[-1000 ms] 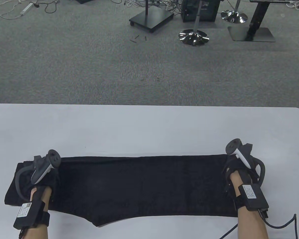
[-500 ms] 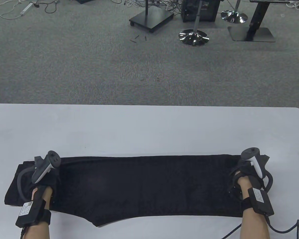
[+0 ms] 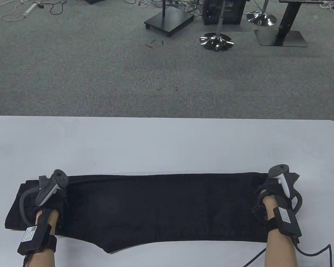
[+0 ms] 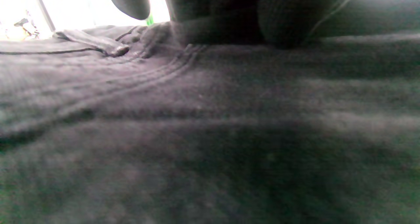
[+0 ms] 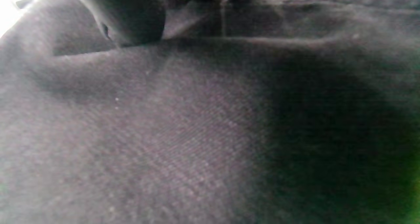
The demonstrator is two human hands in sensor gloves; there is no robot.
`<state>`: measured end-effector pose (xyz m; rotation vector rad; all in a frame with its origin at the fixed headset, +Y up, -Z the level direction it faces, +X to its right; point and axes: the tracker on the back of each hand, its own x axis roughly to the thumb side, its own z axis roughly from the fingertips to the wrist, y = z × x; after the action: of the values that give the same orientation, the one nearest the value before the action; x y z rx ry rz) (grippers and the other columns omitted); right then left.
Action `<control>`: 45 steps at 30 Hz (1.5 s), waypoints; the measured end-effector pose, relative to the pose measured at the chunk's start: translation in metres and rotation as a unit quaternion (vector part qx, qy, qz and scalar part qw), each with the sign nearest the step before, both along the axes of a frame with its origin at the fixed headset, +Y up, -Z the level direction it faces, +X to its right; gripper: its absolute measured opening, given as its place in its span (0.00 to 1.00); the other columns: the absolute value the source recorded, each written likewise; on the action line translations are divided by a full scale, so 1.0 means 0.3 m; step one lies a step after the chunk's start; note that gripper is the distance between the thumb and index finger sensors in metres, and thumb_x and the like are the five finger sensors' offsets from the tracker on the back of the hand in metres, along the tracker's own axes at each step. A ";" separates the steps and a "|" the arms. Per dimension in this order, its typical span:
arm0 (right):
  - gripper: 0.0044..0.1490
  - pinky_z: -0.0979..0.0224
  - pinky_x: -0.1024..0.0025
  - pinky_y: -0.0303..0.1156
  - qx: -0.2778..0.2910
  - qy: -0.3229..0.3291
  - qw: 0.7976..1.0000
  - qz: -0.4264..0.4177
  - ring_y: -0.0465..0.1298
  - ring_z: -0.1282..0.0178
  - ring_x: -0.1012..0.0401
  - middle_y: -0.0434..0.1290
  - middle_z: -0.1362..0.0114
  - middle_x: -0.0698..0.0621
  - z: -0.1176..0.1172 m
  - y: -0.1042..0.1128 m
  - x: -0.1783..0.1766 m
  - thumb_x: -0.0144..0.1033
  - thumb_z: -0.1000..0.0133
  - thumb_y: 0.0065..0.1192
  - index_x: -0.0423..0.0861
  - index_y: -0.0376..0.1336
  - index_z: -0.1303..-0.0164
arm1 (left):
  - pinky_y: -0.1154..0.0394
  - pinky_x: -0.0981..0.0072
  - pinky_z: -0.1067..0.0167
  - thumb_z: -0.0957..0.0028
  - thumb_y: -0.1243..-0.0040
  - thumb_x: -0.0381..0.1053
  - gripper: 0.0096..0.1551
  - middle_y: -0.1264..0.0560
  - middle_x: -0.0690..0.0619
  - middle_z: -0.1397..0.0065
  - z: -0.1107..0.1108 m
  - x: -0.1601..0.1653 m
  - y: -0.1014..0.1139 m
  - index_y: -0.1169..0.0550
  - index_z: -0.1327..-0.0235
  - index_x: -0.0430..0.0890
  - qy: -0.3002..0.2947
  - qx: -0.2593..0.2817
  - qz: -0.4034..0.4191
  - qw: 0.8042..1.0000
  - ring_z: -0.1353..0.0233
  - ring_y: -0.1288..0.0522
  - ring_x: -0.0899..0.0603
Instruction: Fold trousers
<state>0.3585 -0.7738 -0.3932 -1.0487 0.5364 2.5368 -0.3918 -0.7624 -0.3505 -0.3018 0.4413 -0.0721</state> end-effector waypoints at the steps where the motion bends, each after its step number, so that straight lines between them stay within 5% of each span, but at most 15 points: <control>1: 0.49 0.14 0.41 0.38 0.000 -0.009 1.000 0.003 0.46 0.13 0.51 0.42 0.14 0.56 -0.001 -0.006 0.004 0.49 0.42 0.64 0.60 0.37 0.22 | 0.42 0.40 0.15 0.41 0.41 0.61 0.30 0.31 0.64 0.18 0.001 0.001 0.001 0.28 0.23 0.63 -0.001 0.001 0.000 1.000 0.12 0.34 0.50; 5: 0.48 0.13 0.42 0.39 -0.007 -0.025 1.000 0.018 0.47 0.15 0.52 0.43 0.15 0.55 -0.012 -0.008 0.007 0.49 0.41 0.63 0.60 0.37 0.22 | 0.42 0.41 0.16 0.41 0.41 0.61 0.30 0.30 0.63 0.18 0.003 0.001 -0.001 0.27 0.24 0.62 -0.005 0.003 -0.007 1.000 0.13 0.33 0.50; 12: 0.38 0.15 0.42 0.46 0.004 -0.016 1.000 0.024 0.61 0.26 0.50 0.63 0.29 0.50 -0.002 0.021 0.012 0.38 0.39 0.61 0.54 0.47 0.22 | 0.41 0.40 0.16 0.42 0.40 0.61 0.28 0.26 0.62 0.21 -0.001 -0.002 0.051 0.24 0.26 0.61 -0.010 0.014 -0.015 1.000 0.15 0.29 0.48; 20: 0.37 0.15 0.42 0.46 0.033 -0.016 0.998 0.051 0.61 0.27 0.50 0.64 0.30 0.51 0.046 0.135 0.043 0.38 0.39 0.60 0.55 0.48 0.22 | 0.41 0.40 0.16 0.42 0.40 0.62 0.28 0.27 0.63 0.21 -0.012 0.001 0.070 0.24 0.26 0.62 -0.008 0.022 -0.019 1.000 0.14 0.30 0.48; 24: 0.43 0.15 0.41 0.46 -0.020 -0.005 0.993 0.114 0.56 0.18 0.50 0.59 0.21 0.54 0.064 0.092 0.015 0.46 0.41 0.62 0.57 0.43 0.22 | 0.41 0.40 0.16 0.41 0.41 0.62 0.29 0.28 0.64 0.20 -0.011 0.012 0.026 0.26 0.25 0.63 -0.010 0.017 -0.020 1.000 0.13 0.32 0.48; 28: 0.46 0.16 0.40 0.48 0.015 0.029 0.996 0.083 0.53 0.14 0.48 0.52 0.15 0.55 0.059 0.059 -0.038 0.54 0.43 0.62 0.60 0.42 0.22 | 0.43 0.40 0.15 0.41 0.41 0.62 0.30 0.32 0.65 0.17 -0.017 0.004 0.004 0.29 0.22 0.64 0.000 0.007 -0.004 1.000 0.11 0.35 0.49; 33: 0.47 0.16 0.39 0.46 -0.060 0.064 0.996 0.028 0.41 0.12 0.48 0.38 0.12 0.54 0.047 -0.004 -0.062 0.62 0.44 0.58 0.62 0.40 0.21 | 0.46 0.40 0.14 0.40 0.42 0.62 0.31 0.38 0.66 0.14 -0.021 -0.030 -0.013 0.31 0.21 0.65 0.014 0.002 -0.016 1.000 0.08 0.43 0.49; 36: 0.47 0.16 0.38 0.44 -0.046 0.057 0.997 0.015 0.37 0.12 0.47 0.37 0.12 0.54 0.045 -0.014 -0.053 0.62 0.44 0.60 0.61 0.41 0.21 | 0.47 0.40 0.13 0.39 0.43 0.61 0.29 0.39 0.66 0.14 -0.017 -0.061 -0.018 0.30 0.24 0.63 0.035 0.007 0.007 0.999 0.08 0.44 0.49; 39: 0.46 0.15 0.39 0.42 -0.059 0.058 0.997 0.011 0.37 0.12 0.49 0.37 0.12 0.55 0.044 -0.009 -0.041 0.61 0.44 0.60 0.62 0.42 0.21 | 0.44 0.41 0.14 0.40 0.42 0.61 0.26 0.35 0.66 0.16 -0.018 -0.061 0.019 0.26 0.27 0.63 0.024 0.038 -0.020 0.999 0.09 0.39 0.50; 42: 0.46 0.15 0.40 0.42 -0.062 0.054 0.997 0.012 0.37 0.11 0.50 0.37 0.12 0.56 0.043 -0.010 -0.036 0.60 0.44 0.60 0.61 0.41 0.21 | 0.42 0.42 0.15 0.40 0.42 0.62 0.26 0.33 0.66 0.17 -0.009 -0.046 0.079 0.26 0.27 0.63 0.022 0.132 -0.030 0.991 0.11 0.36 0.49; 45: 0.46 0.15 0.40 0.41 -0.058 0.043 0.997 0.013 0.36 0.11 0.51 0.36 0.13 0.56 0.046 -0.014 -0.028 0.60 0.43 0.58 0.61 0.41 0.21 | 0.43 0.40 0.15 0.41 0.41 0.62 0.30 0.37 0.64 0.15 -0.009 -0.033 0.083 0.30 0.23 0.63 0.030 0.131 -0.006 0.991 0.10 0.39 0.48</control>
<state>0.3500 -0.7780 -0.3794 -0.9957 0.7059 2.6107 -0.4016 -0.7375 -0.3531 -0.0440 0.5064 -0.0157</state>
